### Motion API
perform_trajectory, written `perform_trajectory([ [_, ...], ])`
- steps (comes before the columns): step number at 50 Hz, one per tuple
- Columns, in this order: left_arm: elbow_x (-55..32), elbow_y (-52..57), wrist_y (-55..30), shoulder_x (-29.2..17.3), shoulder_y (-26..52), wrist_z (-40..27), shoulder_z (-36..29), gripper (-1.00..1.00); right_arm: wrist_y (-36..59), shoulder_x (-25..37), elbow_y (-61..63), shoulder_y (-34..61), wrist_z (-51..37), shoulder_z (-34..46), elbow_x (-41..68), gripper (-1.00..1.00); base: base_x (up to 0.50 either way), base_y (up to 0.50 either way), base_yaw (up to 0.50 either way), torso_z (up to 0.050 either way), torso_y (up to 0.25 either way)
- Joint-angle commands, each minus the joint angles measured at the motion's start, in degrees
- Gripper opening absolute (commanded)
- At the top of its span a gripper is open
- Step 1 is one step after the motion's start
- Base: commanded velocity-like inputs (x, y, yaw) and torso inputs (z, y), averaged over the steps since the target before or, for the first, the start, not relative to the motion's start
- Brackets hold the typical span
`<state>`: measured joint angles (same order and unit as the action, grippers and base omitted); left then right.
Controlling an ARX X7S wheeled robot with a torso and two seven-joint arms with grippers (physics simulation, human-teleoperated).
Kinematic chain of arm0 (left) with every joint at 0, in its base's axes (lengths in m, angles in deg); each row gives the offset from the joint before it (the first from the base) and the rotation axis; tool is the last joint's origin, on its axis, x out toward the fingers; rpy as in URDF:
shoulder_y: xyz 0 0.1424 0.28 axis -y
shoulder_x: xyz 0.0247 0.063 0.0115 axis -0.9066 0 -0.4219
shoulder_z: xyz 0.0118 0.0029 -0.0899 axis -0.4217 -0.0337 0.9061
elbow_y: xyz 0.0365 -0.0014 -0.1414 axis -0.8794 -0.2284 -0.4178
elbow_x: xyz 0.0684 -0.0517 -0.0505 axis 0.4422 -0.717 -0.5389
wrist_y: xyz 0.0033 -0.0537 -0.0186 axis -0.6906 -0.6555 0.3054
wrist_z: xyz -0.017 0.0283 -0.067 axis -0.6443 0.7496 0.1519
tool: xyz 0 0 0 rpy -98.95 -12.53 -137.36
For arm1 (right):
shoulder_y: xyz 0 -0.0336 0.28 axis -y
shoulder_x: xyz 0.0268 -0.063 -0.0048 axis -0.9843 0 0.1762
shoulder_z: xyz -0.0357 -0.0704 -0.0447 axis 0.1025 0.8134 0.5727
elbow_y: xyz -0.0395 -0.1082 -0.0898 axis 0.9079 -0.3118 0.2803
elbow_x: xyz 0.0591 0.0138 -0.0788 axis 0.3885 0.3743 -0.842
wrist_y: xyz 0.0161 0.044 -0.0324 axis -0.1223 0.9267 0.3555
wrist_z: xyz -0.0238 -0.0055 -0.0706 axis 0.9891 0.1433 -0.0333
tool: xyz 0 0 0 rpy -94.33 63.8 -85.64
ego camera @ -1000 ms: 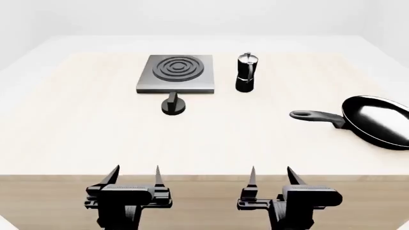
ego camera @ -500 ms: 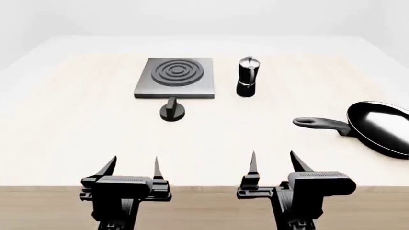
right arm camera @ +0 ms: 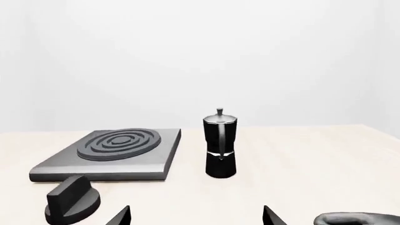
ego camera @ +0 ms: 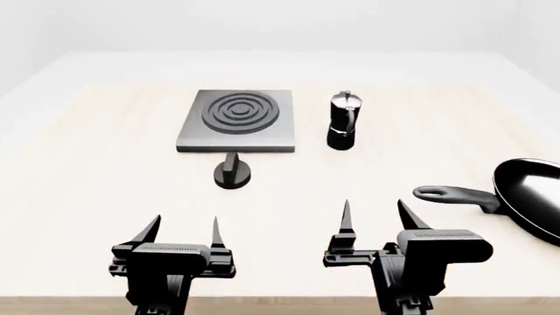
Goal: Put the frying pan on the stove.
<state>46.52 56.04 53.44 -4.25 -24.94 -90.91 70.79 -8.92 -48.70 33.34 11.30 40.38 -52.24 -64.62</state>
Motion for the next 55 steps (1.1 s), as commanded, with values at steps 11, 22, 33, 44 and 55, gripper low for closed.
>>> perform_trajectory([
  [11,-1.71,1.57,-1.26,-1.21,0.04,-1.25,-1.22,1.0,0.4,1.29,0.81,0.61,-1.88,1.38,1.07,1.0,0.29,0.0,0.0,0.0,0.0],
  [22,-1.91,1.39,-0.66,-1.73,-0.09,-1.89,-1.86,1.0,-0.23,1.72,0.24,0.57,-2.46,1.91,1.8,1.0,0.29,0.0,0.0,0.0,0.0],
  [33,-2.38,1.27,-0.51,-2.14,0.1,-2.43,-2.35,1.0,-0.1,2.1,-0.15,1.07,-3.28,2.72,1.97,1.0,0.31,0.0,0.0,0.0,0.0],
  [44,-2.82,1.15,-0.15,-2.53,-0.22,-2.9,-2.87,1.0,-0.2,2.48,-0.19,1.1,-4.19,3.14,2.23,1.0,0.32,0.0,0.0,0.0,0.0],
  [55,-3.12,0.99,0.05,-2.89,-0.04,-3.48,-3.22,1.0,1.53,2.58,0.58,3.04,-5.47,3.63,2.44,1.0,0.22,0.0,0.0,0.0,0.001],
])
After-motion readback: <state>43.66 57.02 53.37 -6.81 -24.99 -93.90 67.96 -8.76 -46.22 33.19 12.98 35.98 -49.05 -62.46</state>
